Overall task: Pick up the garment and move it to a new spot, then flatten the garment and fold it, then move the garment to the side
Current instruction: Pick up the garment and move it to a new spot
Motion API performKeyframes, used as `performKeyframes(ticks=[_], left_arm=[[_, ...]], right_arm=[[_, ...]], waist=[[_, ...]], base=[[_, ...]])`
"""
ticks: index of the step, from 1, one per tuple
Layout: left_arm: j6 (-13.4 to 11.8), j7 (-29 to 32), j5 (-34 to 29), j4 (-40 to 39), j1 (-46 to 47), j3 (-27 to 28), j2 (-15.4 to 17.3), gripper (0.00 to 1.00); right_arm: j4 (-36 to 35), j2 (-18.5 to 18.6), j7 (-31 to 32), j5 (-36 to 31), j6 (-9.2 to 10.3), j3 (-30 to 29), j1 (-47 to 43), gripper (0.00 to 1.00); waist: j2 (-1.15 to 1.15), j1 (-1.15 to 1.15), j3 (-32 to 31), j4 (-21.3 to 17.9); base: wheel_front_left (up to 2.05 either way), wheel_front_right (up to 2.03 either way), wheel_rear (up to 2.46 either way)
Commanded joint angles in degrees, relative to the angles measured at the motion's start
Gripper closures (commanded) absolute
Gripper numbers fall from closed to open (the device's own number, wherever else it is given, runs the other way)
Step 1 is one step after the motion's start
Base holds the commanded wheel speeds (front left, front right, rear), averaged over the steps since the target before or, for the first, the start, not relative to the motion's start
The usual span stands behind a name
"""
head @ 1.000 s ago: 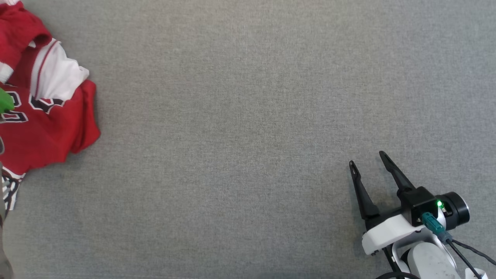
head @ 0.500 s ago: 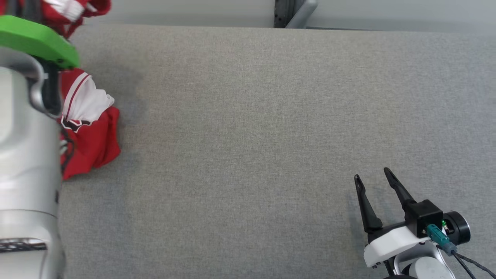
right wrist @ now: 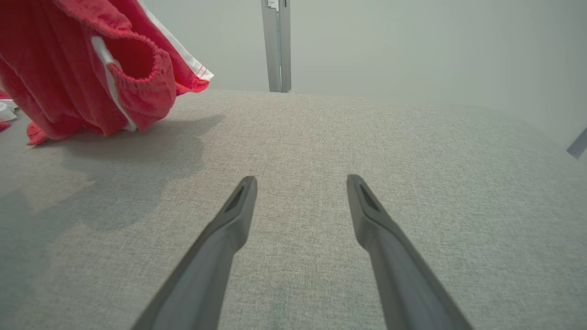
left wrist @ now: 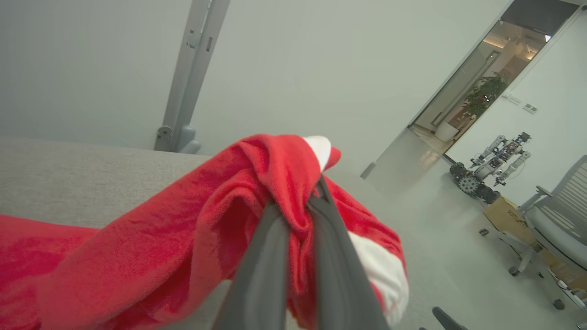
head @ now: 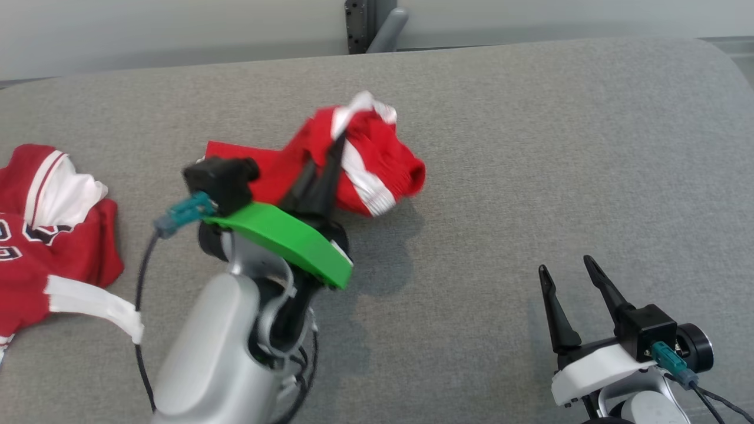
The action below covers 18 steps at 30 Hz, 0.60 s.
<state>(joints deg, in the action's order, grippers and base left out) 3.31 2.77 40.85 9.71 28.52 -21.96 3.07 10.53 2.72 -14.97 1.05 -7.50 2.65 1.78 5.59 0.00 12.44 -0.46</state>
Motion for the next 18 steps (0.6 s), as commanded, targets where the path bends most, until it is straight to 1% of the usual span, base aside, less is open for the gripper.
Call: performKeyframes(ticks=[1,4,7,8,11,14,18], left_arm=[[-0.62,0.60,0.79,-1.24,-1.59,-1.24,0.03,1.00],[-2.23,2.38,2.20,-5.20,-4.95,-7.93,-0.14,1.00],[-4.65,2.12,3.04,-4.95,-5.21,-13.64,0.01,1.00],[-6.10,1.14,2.08,-1.89,-3.98,-15.99,0.03,1.00],[-7.51,-0.89,0.92,5.26,-2.64,-18.08,-0.02,1.00],[-7.45,-3.33,0.18,12.93,-1.55,-19.47,-0.03,1.00],[-6.57,-6.71,2.01,19.87,-0.53,-20.56,-0.10,1.00]], right_arm=[[-0.16,0.10,-0.08,0.62,0.02,-0.01,0.61,0.00],[-0.19,0.11,-0.08,0.97,0.02,0.21,1.10,0.00],[0.04,0.09,-0.08,1.58,0.02,0.42,1.94,0.00],[0.09,0.08,-0.08,2.03,0.02,0.95,2.34,0.00],[0.26,0.11,-0.08,2.69,0.03,1.37,2.68,0.00],[0.35,0.08,-0.08,2.98,0.02,1.50,2.96,0.00],[0.36,0.10,-0.08,2.82,0.02,1.18,2.56,0.00]], waist=[[-0.01,0.00,1.38,-3.21],[-0.01,0.00,2.50,-5.45],[-0.01,0.00,3.46,-7.30],[-0.01,0.00,3.95,-8.52],[-0.01,0.00,4.43,-10.17],[-0.01,0.00,4.54,-11.49],[-0.01,0.00,4.29,-12.22]], base=[[0.00,0.00,0.00],[0.00,0.00,0.00],[0.00,0.00,0.00],[0.00,0.00,0.00],[0.00,0.00,0.00],[0.00,0.00,0.00],[0.00,0.00,0.00]])
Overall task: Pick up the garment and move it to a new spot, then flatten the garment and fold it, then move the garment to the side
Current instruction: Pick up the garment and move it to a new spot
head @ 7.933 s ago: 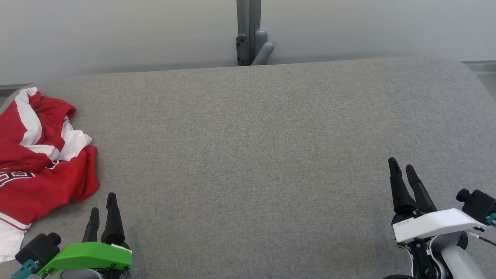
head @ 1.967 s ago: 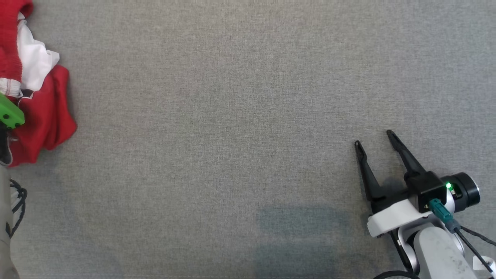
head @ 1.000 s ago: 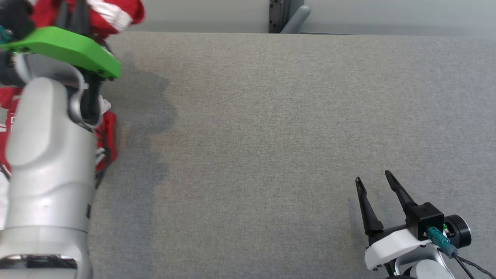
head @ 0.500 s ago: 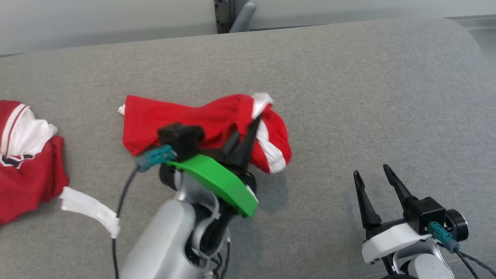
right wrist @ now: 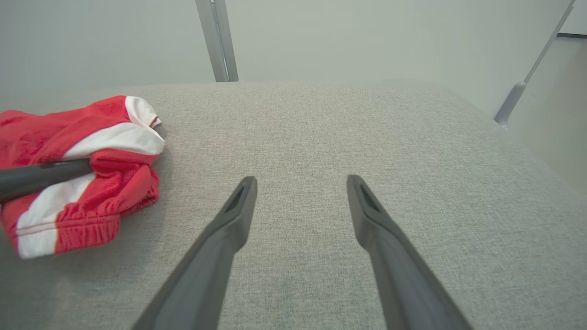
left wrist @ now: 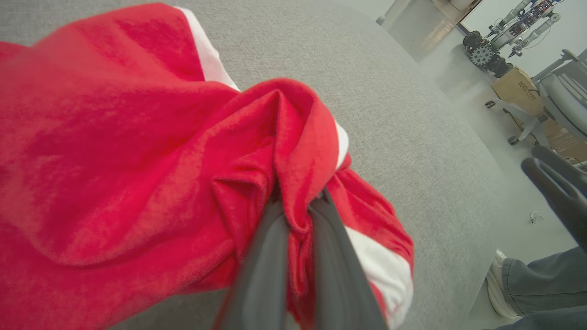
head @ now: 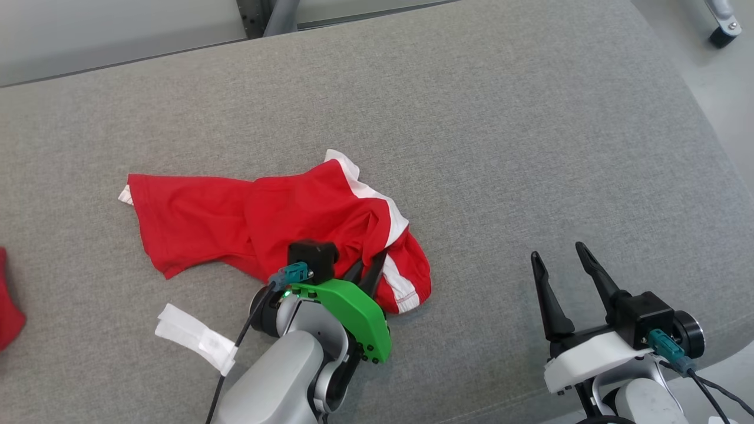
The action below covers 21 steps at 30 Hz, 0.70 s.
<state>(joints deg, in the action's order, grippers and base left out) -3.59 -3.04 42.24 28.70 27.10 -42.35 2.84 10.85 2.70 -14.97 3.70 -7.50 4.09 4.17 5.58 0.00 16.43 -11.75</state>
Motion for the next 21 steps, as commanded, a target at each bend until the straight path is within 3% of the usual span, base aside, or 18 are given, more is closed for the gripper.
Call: performKeyframes(ticks=[1,2,3,4,5,11,14,17,21], left_arm=[[0.56,-1.53,1.24,1.96,1.12,-0.60,0.15,1.00],[0.37,-2.23,1.68,2.90,1.42,-1.10,0.16,1.00],[0.29,-2.81,2.20,3.56,1.69,-1.64,0.17,0.66],[0.23,-3.17,2.66,4.15,1.83,-2.17,0.16,0.09],[0.10,-3.49,2.83,4.58,2.08,-2.92,0.18,0.00],[1.50,-5.00,4.68,0.03,0.48,-4.53,0.13,0.00],[1.16,-6.01,4.48,-6.23,-1.58,-4.55,1.70,0.00],[-1.57,-6.68,3.46,-13.14,-4.38,-3.59,5.29,0.00],[-7.06,-8.54,1.67,-20.20,-9.42,-0.75,11.17,0.00]], right_arm=[[0.03,0.12,-0.08,0.06,0.02,-0.46,-0.06,0.00],[0.02,0.12,-0.08,-0.06,0.02,-0.67,-0.34,0.00],[0.04,0.11,-0.08,-0.25,0.02,-0.92,-0.63,0.00],[0.07,0.10,-0.08,-0.34,0.02,-1.03,-0.80,0.00],[0.16,0.10,-0.08,-0.48,0.02,-1.09,-0.97,0.00],[-0.45,0.16,-0.08,-1.34,0.02,-1.97,-1.50,0.00],[-1.29,0.13,-0.08,-2.48,0.02,-3.38,-2.19,0.00],[-2.36,0.14,-0.08,-3.82,0.02,-4.43,-2.97,0.00],[-3.97,0.14,-0.08,-5.48,0.02,-5.64,-3.69,0.00]], waist=[[0.00,0.00,0.18,-0.85],[0.00,0.00,0.06,-0.67],[0.00,0.00,-0.09,-0.40],[0.00,0.00,-0.28,-0.15],[0.00,0.00,-0.57,0.15],[0.00,0.00,-2.16,1.78],[0.00,0.00,-3.78,3.44],[0.00,0.00,-5.50,5.14],[0.00,0.00,-7.69,7.29]], base=[[0.00,0.00,0.00],[0.00,0.00,0.00],[0.00,0.00,0.00],[0.00,0.00,0.00],[0.00,0.00,0.00],[0.00,0.00,0.00],[0.00,0.00,0.00],[0.00,0.00,0.00],[0.00,0.00,0.00]])
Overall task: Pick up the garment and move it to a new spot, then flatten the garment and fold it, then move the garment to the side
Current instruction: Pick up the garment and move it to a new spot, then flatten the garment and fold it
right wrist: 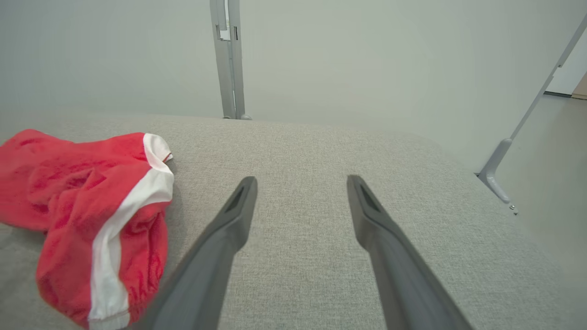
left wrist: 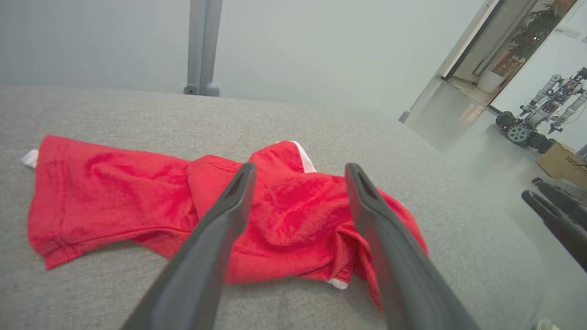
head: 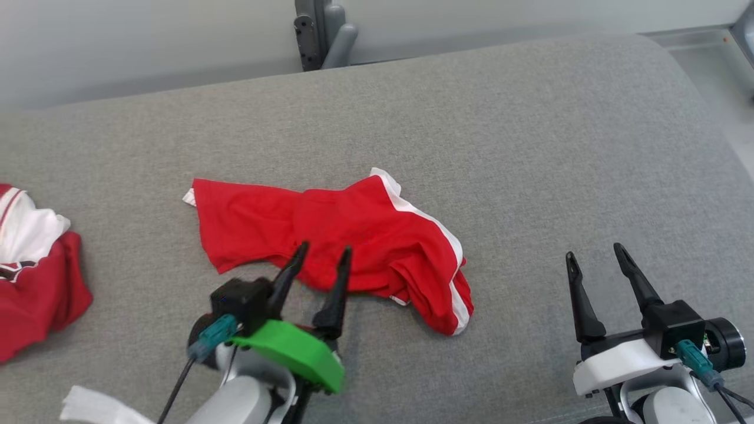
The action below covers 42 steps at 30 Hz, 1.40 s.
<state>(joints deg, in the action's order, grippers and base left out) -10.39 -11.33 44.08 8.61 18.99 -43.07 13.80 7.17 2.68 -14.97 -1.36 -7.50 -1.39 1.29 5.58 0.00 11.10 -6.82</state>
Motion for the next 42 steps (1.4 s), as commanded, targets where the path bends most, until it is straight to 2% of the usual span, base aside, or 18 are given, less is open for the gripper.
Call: performKeyframes(ticks=[1,5,10,15,23,30,33,42], left_arm=[[-1.65,-0.71,-0.81,-1.04,-2.67,0.83,1.70,0.00],[-4.55,-2.45,-1.17,-3.42,-8.09,3.80,5.62,0.00],[-3.27,-3.85,-3.22,-3.24,-13.33,7.74,8.30,0.00],[-0.09,-3.86,-8.78,-2.97,-18.91,16.08,7.84,0.00],[7.67,-3.82,-17.11,-2.05,-27.82,30.60,2.87,0.00],[13.70,-3.83,-23.37,-3.18,-33.00,40.17,-2.85,0.00],[15.36,-3.83,-25.39,-2.96,-33.75,42.65,-4.84,0.00],[17.53,-3.83,-28.37,-2.36,-32.75,46.06,-7.32,0.00]], right_arm=[[-0.61,0.19,-0.08,-0.72,0.03,-0.40,-1.20,0.00],[-1.88,0.65,-0.08,-1.12,0.02,-1.23,-2.29,0.00],[-2.78,0.97,-0.08,-1.43,0.02,-2.32,-4.40,0.00],[-2.37,1.10,-0.08,-1.46,0.02,-2.20,-4.95,0.00],[-0.75,1.15,-0.08,-1.43,0.02,-2.38,-6.81,0.00],[-0.51,0.91,-0.08,-2.01,0.03,-4.51,-8.63,0.00],[-0.33,0.80,-0.08,-2.27,0.02,-4.93,-9.12,0.00],[-0.28,0.56,-0.08,-2.40,0.02,-5.32,-9.02,0.00]], waist=[[0.00,0.00,-2.96,2.88],[0.00,0.00,-4.98,4.72],[0.00,0.00,-6.41,7.38],[0.00,0.00,-6.42,8.60],[0.00,0.00,-6.89,8.97],[0.00,0.00,-7.66,8.36],[0.00,0.00,-7.67,8.27],[0.00,0.00,-7.51,8.39]], base=[[0.00,0.00,0.00],[0.00,0.00,0.00],[0.00,0.00,0.00],[0.00,0.00,0.00],[0.00,0.00,0.00],[0.00,0.00,0.00],[0.00,0.00,0.00],[0.00,0.00,0.00]])
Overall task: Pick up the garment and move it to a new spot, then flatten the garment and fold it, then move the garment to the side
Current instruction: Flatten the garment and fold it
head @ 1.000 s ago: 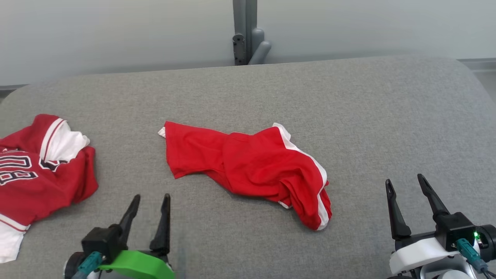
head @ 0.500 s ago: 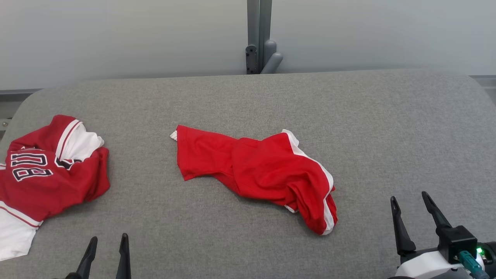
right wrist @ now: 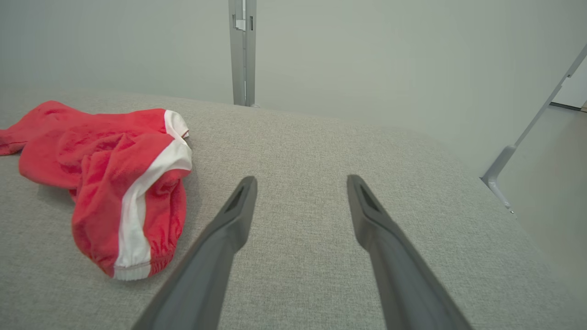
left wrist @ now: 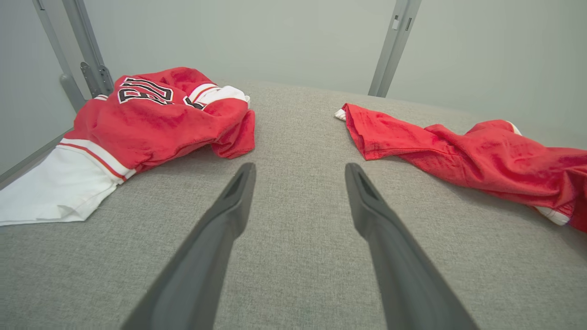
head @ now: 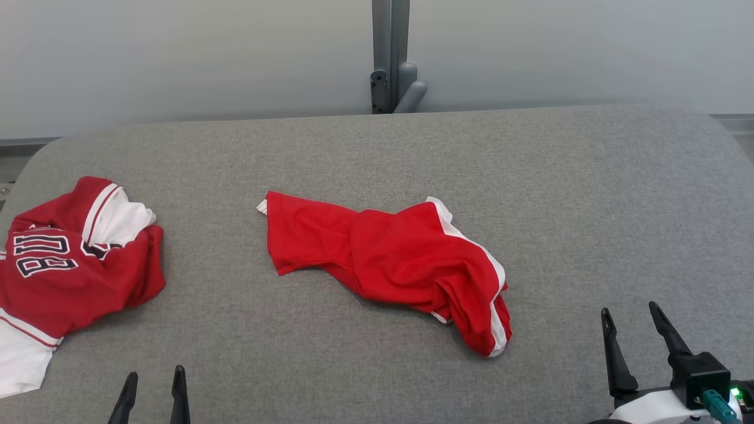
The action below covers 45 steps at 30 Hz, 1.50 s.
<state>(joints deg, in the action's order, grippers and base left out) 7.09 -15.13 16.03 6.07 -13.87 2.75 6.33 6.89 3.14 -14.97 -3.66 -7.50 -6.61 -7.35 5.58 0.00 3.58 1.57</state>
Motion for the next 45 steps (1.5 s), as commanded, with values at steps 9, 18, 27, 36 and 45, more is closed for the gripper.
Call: performKeyframes(ticks=[9,18,27,36,45], left_arm=[[0.48,-0.03,-0.45,0.39,0.60,-0.16,-0.46,0.00],[0.50,-0.03,0.68,0.35,1.25,-1.56,0.58,0.00],[0.50,-0.03,0.79,0.28,1.06,-1.70,0.93,0.00],[0.51,-0.03,1.09,0.50,5.81,-6.61,2.43,0.00],[0.50,8.48,2.50,8.03,27.74,-19.79,6.17,0.00]], right_arm=[[-0.42,-0.03,-0.08,-0.21,0.02,0.02,0.31,0.00],[-0.27,-0.13,-0.08,-0.03,0.02,0.14,0.54,0.00],[-0.08,-0.19,-0.08,0.14,0.03,0.00,0.73,0.00],[0.11,0.20,-0.08,0.17,0.02,1.26,2.03,0.00],[-1.29,0.24,-0.08,0.57,0.02,2.96,5.38,0.00]], waist=[[0.00,0.00,0.07,0.02],[0.00,0.00,0.21,-0.55],[0.00,0.00,0.29,-0.90],[0.00,0.00,0.85,-2.57],[0.00,0.00,5.44,-9.02]], base=[[0.00,0.00,0.00],[0.00,0.00,0.00],[0.00,0.00,0.00],[0.00,0.00,0.00],[0.00,0.00,0.00]])
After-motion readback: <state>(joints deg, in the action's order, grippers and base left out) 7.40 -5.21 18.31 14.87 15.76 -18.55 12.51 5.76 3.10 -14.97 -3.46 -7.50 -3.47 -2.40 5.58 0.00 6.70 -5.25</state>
